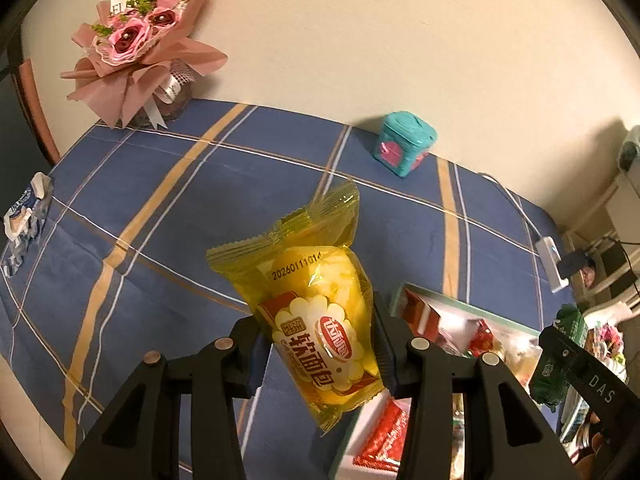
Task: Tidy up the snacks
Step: 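Carry the yellow packet and green packet into the white tray and open both tools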
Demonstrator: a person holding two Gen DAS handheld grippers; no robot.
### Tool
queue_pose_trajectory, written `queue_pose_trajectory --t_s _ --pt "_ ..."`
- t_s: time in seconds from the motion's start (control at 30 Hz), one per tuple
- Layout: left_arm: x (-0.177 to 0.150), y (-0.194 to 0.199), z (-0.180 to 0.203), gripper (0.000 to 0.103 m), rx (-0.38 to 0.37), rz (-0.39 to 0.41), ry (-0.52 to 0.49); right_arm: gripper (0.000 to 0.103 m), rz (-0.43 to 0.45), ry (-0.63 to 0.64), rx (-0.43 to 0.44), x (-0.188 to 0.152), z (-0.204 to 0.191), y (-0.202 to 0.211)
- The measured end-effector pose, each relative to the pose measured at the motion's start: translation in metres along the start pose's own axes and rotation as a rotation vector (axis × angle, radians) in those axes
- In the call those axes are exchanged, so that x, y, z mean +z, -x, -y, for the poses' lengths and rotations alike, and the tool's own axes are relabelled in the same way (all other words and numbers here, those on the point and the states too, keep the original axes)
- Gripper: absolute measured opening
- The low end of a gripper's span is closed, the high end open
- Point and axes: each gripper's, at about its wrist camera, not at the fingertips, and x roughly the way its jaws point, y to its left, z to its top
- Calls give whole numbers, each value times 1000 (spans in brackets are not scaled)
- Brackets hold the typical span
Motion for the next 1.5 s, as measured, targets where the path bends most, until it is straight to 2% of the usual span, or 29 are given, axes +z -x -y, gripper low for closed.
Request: queue_pose_trajectory --t_s 0.47,0.77,1.0,1.5 --pt "-23 13 33 47 -90 -30 -92 43 52 15 -27 -16 17 32" --pt "-39 12 63 47 -138 -66 -168 42 87 -33 -66 -19 46 47" --pt "-45 -5 69 47 -126 -117 -179 42 32 -56 -81 -22 61 31" --pt "-54 -45 59 47 -70 -229 -167 43 -110 -26 -84 -38 49 -19"
